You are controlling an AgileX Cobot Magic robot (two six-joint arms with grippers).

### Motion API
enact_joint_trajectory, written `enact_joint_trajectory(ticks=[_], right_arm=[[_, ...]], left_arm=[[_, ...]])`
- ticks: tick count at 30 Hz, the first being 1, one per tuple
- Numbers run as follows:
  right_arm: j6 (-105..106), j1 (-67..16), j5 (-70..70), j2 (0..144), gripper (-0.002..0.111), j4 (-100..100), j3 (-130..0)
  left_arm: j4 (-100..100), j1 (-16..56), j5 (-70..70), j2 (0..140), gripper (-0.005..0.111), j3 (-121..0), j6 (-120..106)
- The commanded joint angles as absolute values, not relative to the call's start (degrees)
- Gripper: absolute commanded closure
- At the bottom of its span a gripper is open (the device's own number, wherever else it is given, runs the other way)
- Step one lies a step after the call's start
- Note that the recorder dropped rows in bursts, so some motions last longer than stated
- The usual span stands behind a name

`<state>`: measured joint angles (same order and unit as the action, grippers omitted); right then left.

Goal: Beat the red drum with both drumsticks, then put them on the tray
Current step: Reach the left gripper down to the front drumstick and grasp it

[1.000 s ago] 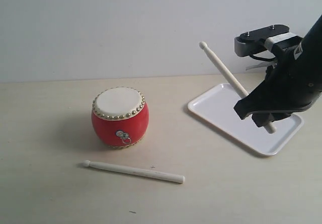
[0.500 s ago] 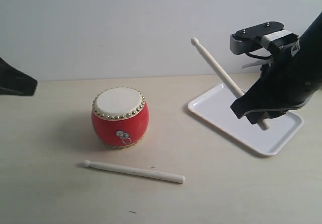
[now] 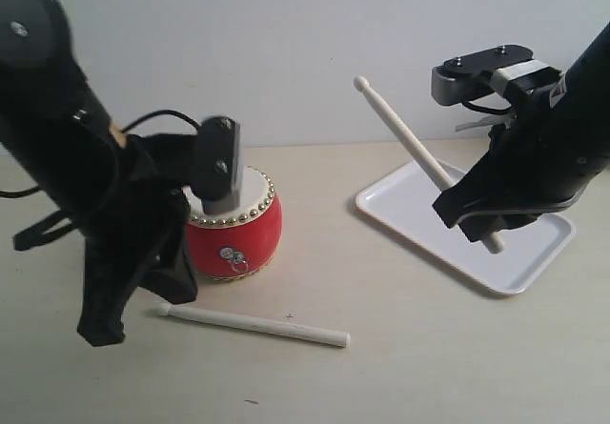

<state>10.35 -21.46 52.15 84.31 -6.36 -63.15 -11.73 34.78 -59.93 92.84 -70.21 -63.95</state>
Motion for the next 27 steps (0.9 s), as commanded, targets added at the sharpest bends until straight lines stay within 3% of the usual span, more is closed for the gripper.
enact_joint_trajectory(ticks=[1, 6, 17, 27], right_arm=[[11.12, -21.30, 53.13, 84.01, 0.108, -7.15, -63.08], [11.50, -21.30, 53.39, 84.01, 0.108, -7.15, -63.08], [13.43, -21.30, 52.38, 84.01, 0.108, -8.51, -63.08], [14.25, -21.30, 52.38, 84.01, 0.108, -8.51, -63.08]], left_arm=[[-8.38, 37.11, -58.58, 100.15, 0.107, -74.88, -69.22], [-9.29, 37.23, -56.89, 106.67, 0.104, -78.62, -68.05], [-9.65, 37.81, -49.83, 113.64, 0.067, -79.26, -69.99], [-9.16, 37.81, -45.54, 118.09, 0.064, -79.26, -69.99]])
